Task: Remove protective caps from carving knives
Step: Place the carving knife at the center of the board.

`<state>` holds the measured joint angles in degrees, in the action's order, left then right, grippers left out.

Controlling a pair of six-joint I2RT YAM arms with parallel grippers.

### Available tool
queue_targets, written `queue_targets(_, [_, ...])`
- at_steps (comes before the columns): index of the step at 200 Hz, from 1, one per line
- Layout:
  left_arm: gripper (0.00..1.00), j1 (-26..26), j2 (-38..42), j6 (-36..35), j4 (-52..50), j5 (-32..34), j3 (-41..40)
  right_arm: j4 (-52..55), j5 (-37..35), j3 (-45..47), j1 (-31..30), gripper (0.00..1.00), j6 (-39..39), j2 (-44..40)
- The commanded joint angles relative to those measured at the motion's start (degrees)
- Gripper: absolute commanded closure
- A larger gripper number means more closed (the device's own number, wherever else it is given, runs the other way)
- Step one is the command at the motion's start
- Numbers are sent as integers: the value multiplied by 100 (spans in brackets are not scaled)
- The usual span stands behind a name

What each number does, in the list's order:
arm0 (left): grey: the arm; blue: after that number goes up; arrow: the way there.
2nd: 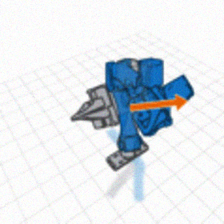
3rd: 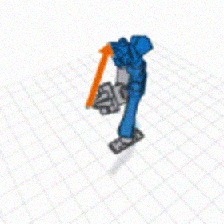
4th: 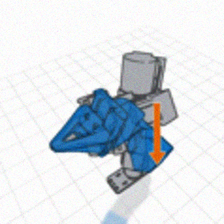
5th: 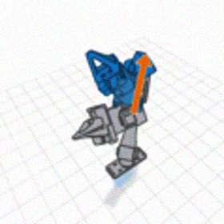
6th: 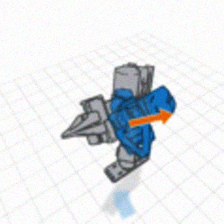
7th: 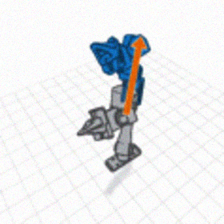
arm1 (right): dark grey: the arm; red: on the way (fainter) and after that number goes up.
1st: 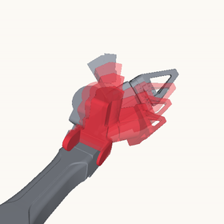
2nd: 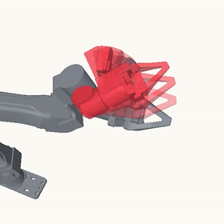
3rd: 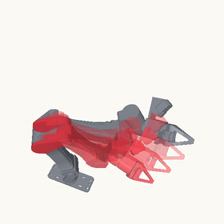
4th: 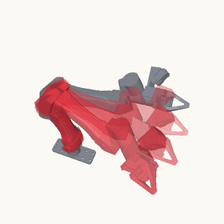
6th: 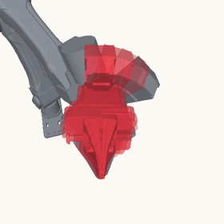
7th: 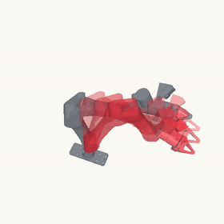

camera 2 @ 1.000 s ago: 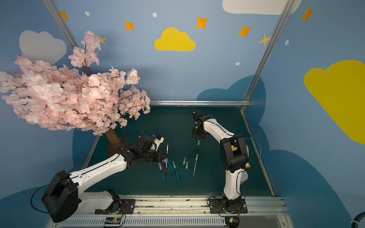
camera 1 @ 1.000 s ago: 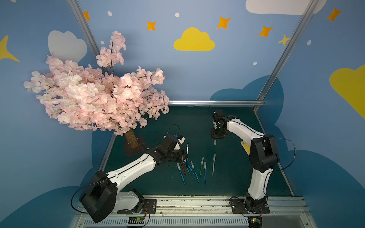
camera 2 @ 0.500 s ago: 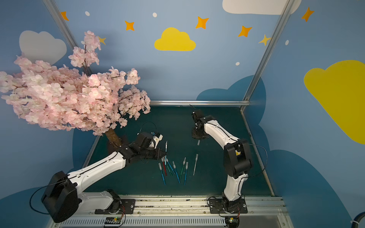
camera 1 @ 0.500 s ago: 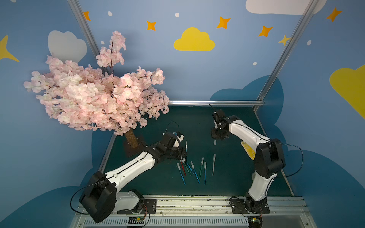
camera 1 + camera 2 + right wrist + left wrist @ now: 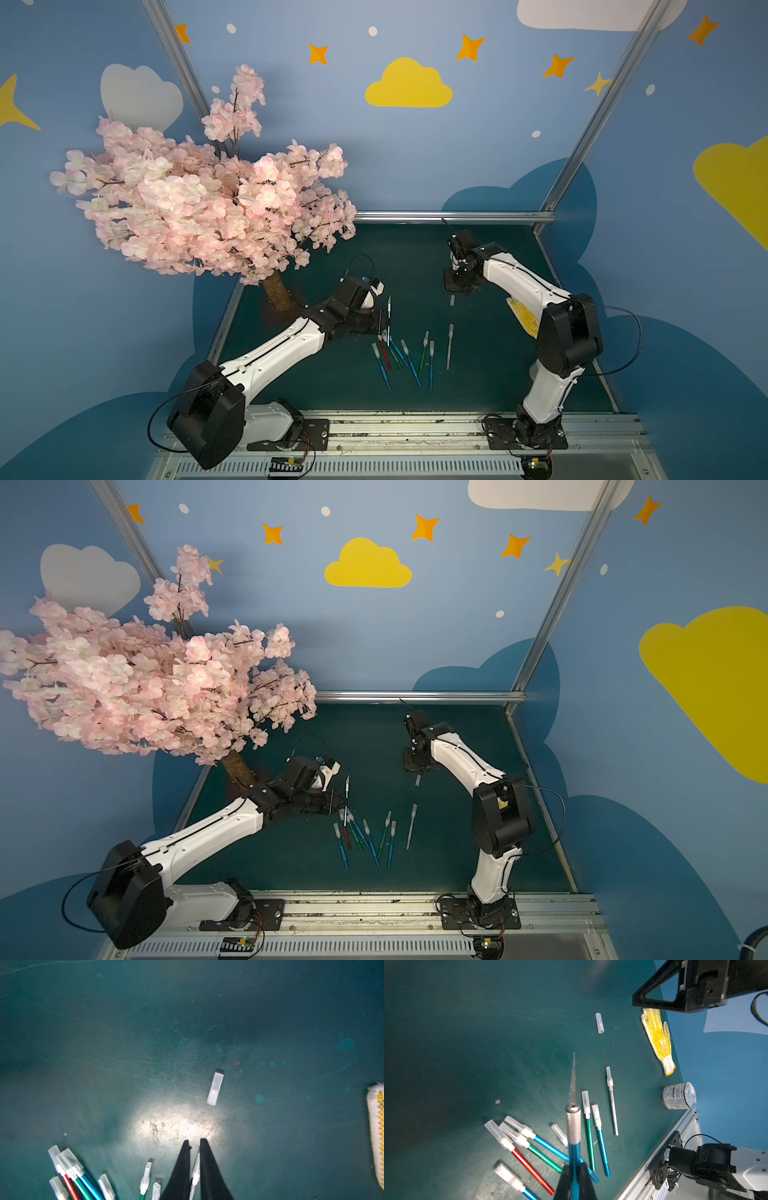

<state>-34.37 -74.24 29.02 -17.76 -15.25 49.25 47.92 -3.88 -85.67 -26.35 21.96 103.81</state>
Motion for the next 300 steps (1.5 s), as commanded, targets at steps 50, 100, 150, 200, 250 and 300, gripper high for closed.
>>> queue_targets(50, [94, 575, -547, -535, -358, -126, 643, 92, 167, 195, -19, 86, 45, -522])
queue_targets(100, [94, 839, -1244, -887, -573, 153, 1244, 12, 277, 430, -65, 85, 45, -794])
queue_targets(150, [94, 887, -2366, -999, -1314, 896, 2301, -112, 369, 802, -138, 83, 21, -1127])
queue_targets(200, [93, 937, -3418, -977, -2100, 1443, 3260, -240, 475, 1097, -246, 83, -36, -1491])
queue_targets(250, [92, 1112, -3866, -887, -2249, 1639, 3487, -302, 518, 1382, -290, 83, -7, -1730])
queue_targets(300, [91, 1310, -4213, -918, -2346, 1761, 3653, -348, 526, 1554, -335, 82, 44, -1807])
